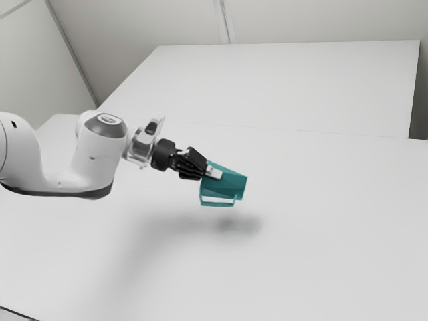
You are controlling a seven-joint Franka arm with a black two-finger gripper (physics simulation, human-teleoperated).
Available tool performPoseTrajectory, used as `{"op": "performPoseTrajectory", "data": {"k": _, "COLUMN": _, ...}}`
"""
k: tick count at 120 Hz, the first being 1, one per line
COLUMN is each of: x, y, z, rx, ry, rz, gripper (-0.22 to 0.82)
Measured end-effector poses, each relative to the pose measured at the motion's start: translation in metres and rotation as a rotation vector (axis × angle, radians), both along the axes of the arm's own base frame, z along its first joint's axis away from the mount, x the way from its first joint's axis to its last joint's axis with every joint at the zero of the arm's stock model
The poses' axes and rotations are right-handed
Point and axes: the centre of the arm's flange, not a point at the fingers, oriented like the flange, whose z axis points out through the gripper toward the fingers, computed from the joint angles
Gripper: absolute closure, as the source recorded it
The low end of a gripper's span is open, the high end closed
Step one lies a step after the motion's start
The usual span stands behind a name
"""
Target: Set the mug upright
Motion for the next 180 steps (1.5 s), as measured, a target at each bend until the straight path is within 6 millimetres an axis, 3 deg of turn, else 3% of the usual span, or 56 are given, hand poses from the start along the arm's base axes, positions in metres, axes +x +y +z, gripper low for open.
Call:
{"op": "performPoseTrajectory", "data": {"k": 36, "x": 0.004, "y": -0.004, "z": 0.033, "rx": 0.289, "ry": -0.019, "rz": -0.067, "gripper": 0.78}}
{"op": "performPoseTrajectory", "data": {"k": 92, "x": 0.023, "y": 0.008, "z": 0.05, "rx": 0.672, "ry": 0.005, "rz": -0.071, "gripper": 0.78}}
{"op": "performPoseTrajectory", "data": {"k": 131, "x": 0.061, "y": 0.004, "z": 0.034, "rx": 0.848, "ry": 0.051, "rz": -0.071, "gripper": 0.78}}
{"op": "performPoseTrajectory", "data": {"k": 180, "x": 0.057, "y": 0.012, "z": 0.029, "rx": 0.975, "ry": 0.088, "rz": -0.06, "gripper": 0.78}}
